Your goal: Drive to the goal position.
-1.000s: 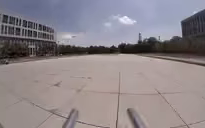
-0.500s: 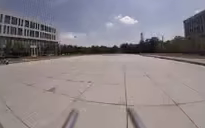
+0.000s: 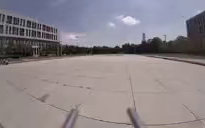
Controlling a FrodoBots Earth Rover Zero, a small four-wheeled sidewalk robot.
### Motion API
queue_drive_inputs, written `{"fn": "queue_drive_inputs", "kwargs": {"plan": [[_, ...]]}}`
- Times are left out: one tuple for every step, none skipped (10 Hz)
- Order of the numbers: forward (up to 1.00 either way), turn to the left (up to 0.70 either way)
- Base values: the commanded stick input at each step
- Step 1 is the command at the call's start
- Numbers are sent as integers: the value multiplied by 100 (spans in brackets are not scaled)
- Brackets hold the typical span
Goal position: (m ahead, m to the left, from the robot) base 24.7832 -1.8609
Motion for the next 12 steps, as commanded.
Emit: {"fn": "queue_drive_inputs", "kwargs": {"plan": [[70,0],[70,0],[70,0],[70,0],[70,0],[70,0],[70,0],[70,0],[70,0],[70,0],[70,0],[70,0]]}}
